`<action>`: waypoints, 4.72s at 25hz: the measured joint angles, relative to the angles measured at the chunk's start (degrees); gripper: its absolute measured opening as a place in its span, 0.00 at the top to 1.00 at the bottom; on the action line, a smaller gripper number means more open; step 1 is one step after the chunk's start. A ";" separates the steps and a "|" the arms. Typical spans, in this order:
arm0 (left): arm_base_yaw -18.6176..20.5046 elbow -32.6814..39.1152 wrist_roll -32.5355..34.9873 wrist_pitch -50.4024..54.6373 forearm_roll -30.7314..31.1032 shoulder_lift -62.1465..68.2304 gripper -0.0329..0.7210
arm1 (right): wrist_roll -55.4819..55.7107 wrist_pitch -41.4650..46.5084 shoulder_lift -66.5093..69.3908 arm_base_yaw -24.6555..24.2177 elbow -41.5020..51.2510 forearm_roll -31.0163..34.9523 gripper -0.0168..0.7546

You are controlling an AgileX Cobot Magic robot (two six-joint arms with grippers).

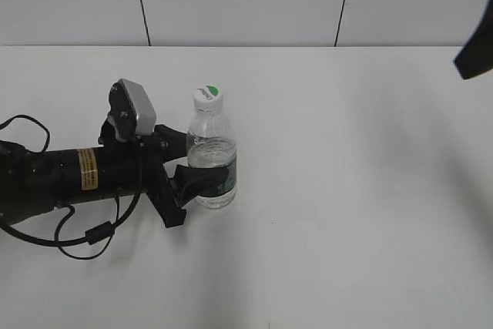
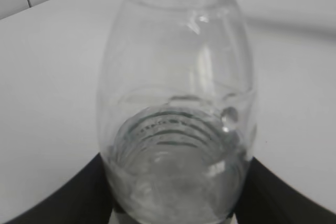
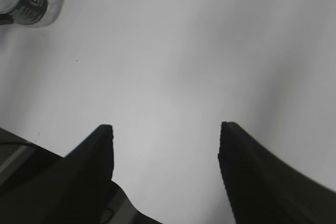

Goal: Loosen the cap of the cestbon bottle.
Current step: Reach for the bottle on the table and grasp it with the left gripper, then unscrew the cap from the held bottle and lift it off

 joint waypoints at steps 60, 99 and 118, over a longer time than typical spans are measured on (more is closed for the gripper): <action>-1.40 -0.11 -0.16 1.17 1.75 0.00 0.44 | 10.23 2.69 35.89 30.48 -29.25 -3.38 0.45; -1.40 -0.11 -0.16 1.16 1.73 0.00 0.44 | 10.10 2.97 35.60 30.48 -31.17 -2.04 0.57; -1.40 -0.11 -0.16 1.22 1.73 0.00 0.44 | -54.96 2.54 35.36 30.48 -31.46 -2.96 0.58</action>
